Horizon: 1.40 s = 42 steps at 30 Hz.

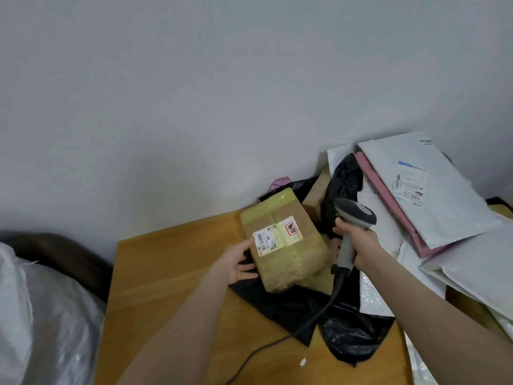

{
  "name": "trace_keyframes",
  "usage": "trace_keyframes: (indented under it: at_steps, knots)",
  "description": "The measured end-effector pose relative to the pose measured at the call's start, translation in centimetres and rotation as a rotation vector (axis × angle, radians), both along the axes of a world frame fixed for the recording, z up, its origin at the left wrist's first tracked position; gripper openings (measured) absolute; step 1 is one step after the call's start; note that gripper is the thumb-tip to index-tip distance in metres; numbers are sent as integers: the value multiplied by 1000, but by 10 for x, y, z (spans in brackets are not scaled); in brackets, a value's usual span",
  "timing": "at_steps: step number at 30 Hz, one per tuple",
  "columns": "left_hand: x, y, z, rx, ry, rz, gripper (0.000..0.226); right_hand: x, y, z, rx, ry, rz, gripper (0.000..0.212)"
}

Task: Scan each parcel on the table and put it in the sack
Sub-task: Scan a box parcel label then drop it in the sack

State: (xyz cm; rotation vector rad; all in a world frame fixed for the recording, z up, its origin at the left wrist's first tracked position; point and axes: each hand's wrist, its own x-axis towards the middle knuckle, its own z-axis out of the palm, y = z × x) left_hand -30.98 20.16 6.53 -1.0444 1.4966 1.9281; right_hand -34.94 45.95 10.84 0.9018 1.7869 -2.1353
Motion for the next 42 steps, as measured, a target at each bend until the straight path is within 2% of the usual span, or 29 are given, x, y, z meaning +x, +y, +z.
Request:
trace_keyframes:
  at_steps: [5,8,11,16,19,24,26,28,30,32,34,37,42]
  knots:
    - [6,11,-22,-61,39,78,80,8,6,-12,81,-20,61,36]
    - [8,13,-33,-92,11,9,72,9,-3,-18,94,3,91,35]
    - [14,17,-38,-36,-56,-74,60,11,-16,-26,97,-2,158,32]
    - [27,-14,-46,69,-72,68,69,30,-30,-43,62,-69,263,29]
    - [31,-42,-38,-19,-16,106,68,38,-47,-48,105,-72,276,22]
    - [32,-107,-21,-166,2,-97,63,25,-78,-45,150,41,290,20]
    - [30,-124,-19,-242,41,5,60,20,-95,-46,165,113,371,27]
    - [30,-131,-24,-348,73,215,68,15,-112,-49,182,136,438,31]
    - [35,-128,-32,-429,9,318,76,9,-126,-55,197,133,481,33]
    - [45,-118,-44,-383,-114,323,74,1,-135,-59,223,140,500,34]
    - [54,-104,-51,-250,-188,257,65,-11,-141,-61,265,144,496,37]
    - [59,-90,-60,-116,-205,243,64,-30,-146,-66,304,121,502,42]
    - [61,-98,-64,-1,-146,358,56,-35,-149,-79,261,-10,614,44]
